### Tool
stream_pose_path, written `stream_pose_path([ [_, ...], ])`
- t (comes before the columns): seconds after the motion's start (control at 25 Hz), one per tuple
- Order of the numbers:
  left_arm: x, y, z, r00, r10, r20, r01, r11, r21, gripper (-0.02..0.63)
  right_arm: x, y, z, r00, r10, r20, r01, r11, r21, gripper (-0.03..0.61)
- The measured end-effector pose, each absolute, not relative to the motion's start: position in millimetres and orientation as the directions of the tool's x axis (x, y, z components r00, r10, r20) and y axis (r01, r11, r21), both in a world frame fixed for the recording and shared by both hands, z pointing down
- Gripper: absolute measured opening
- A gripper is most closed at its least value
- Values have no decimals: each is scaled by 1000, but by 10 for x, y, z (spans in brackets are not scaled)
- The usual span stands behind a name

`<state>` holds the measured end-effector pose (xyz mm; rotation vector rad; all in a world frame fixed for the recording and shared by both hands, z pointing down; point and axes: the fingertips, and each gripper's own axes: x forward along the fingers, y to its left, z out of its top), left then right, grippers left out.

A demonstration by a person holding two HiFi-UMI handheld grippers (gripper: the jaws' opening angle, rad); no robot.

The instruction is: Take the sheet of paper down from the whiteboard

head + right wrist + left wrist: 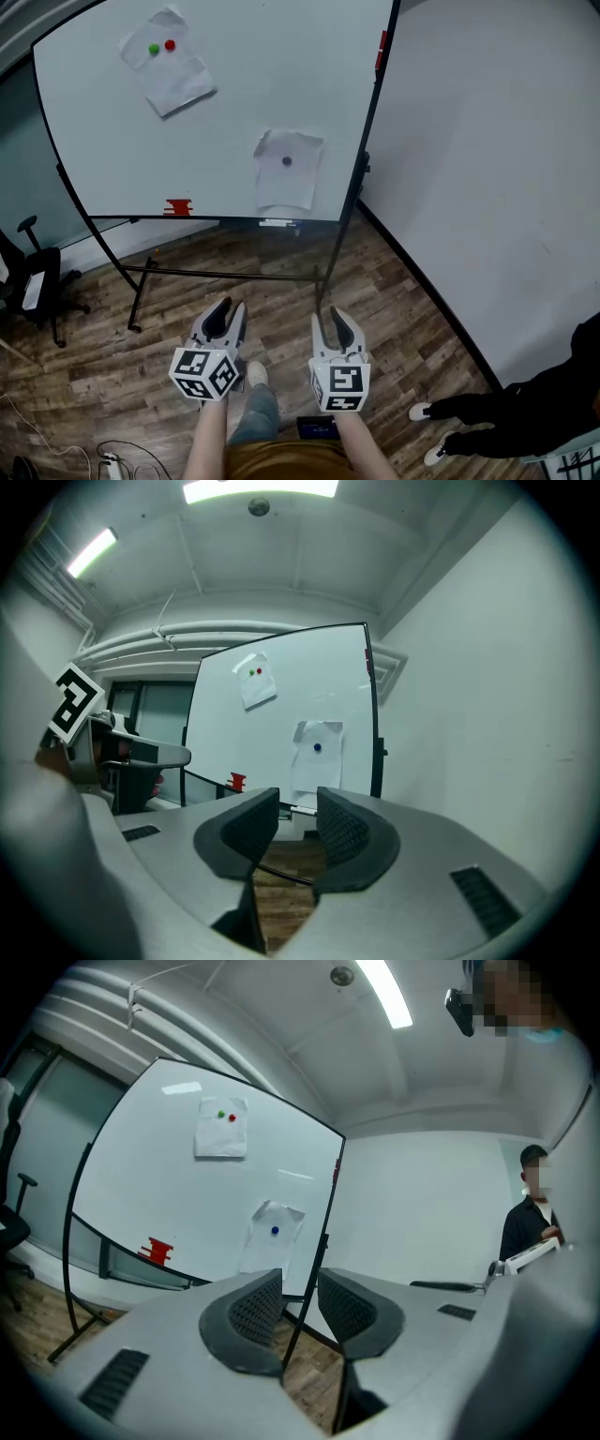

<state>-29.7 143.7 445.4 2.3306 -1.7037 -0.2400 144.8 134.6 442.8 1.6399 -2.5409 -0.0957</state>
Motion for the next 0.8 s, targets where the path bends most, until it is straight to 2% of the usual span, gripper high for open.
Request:
stream_pose_path([
  [0.48,-816,-1199,4270,369,-929,27,-897,-348,272,123,783,-1242,4227,-369,-927,68,-921,375,104,130],
  [0.8,-1042,-2368,4336,427,-903,44,-876,-401,267,123,412,-2382,4292,-334,-939,75,-935,341,102,130],
])
